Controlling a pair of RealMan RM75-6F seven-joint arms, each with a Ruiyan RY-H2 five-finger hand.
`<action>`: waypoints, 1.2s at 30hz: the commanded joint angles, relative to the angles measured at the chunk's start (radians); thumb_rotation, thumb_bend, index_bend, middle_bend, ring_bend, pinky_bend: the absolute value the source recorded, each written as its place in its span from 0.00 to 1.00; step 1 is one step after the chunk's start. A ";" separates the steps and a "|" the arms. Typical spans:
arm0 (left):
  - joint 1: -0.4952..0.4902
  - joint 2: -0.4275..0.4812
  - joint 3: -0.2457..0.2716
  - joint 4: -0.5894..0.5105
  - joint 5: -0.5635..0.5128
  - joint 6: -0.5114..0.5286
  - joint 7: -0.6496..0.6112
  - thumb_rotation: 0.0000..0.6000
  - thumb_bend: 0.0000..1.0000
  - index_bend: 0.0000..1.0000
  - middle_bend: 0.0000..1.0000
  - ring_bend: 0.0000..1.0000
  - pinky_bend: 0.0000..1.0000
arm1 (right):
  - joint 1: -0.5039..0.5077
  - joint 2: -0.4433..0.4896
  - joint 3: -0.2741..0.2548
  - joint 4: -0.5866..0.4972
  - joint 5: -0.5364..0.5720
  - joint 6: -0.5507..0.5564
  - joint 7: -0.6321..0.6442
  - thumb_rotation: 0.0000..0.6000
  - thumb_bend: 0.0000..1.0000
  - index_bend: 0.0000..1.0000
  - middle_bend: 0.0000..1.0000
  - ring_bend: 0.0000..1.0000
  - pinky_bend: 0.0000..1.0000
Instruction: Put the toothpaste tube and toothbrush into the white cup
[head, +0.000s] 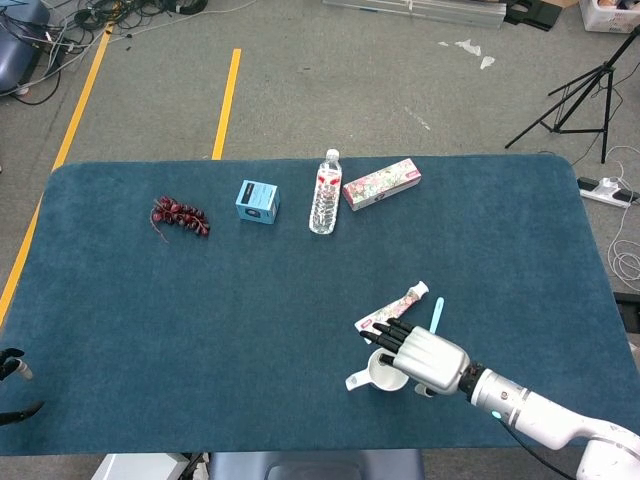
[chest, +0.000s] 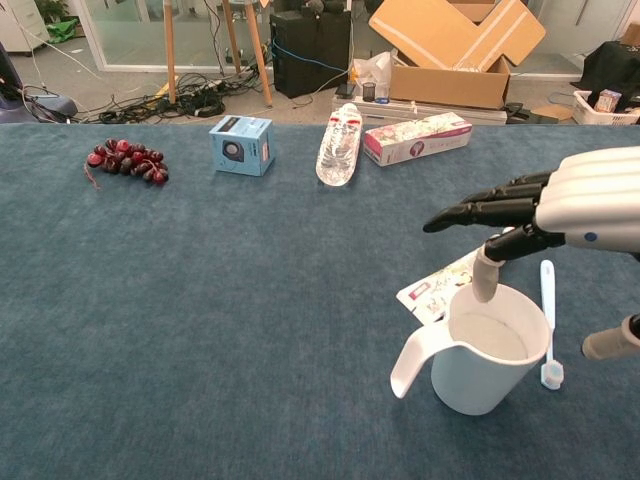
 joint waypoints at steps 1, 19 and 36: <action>0.000 0.000 0.000 0.000 -0.001 0.000 0.000 1.00 0.00 0.49 0.27 0.21 0.29 | -0.009 0.017 0.007 0.004 -0.007 0.022 0.020 1.00 0.07 0.36 0.00 0.00 0.14; -0.001 -0.001 0.000 0.001 -0.003 -0.006 0.001 1.00 0.00 0.49 0.27 0.21 0.29 | -0.012 -0.043 0.127 0.166 0.175 0.003 0.032 1.00 0.07 0.36 0.00 0.00 0.14; -0.002 -0.002 0.000 0.005 -0.002 -0.007 -0.006 1.00 0.00 0.49 0.27 0.21 0.29 | 0.050 -0.211 0.201 0.365 0.354 -0.114 -0.029 1.00 0.07 0.35 0.00 0.00 0.14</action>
